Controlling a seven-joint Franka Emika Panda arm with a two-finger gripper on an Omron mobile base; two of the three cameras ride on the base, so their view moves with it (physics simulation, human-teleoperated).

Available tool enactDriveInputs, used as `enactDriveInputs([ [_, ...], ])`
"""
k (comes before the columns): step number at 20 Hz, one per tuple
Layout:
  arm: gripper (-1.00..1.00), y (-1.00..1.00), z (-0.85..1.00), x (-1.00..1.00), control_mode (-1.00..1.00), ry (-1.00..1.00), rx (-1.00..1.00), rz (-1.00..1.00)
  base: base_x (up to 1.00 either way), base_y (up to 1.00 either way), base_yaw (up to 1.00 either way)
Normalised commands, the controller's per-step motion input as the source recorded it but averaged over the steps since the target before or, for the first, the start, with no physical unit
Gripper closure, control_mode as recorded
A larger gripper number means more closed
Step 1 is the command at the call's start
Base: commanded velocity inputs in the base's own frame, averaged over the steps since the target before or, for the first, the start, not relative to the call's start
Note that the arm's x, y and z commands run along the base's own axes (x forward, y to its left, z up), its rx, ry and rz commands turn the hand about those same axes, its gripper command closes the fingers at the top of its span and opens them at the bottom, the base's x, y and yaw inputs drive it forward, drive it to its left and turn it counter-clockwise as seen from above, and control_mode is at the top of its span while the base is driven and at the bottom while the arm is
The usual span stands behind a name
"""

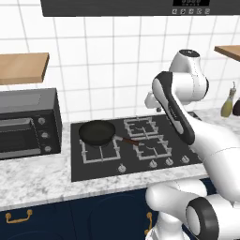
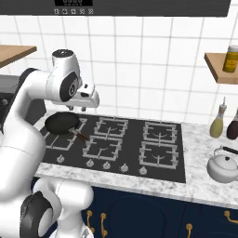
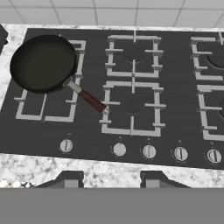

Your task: Pick the kettle from the counter and place it on a stove burner. Then turn the burner on.

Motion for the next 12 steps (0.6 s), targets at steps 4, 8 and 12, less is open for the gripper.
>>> enactDriveInputs([
  [4,-1.0,-0.32,0.0,-0.01,-1.0,-0.01,0.06,0.0,0.0,0.0,0.0],
  [8,-1.0,-0.99,0.0,-0.3,-1.0,-0.05,0.05,-0.04,0.0,0.0,0.0],
  [12,-1.0,-1.0,0.0,-0.46,-1.0,-0.01,0.03,-0.15,0.0,0.0,0.0],
])
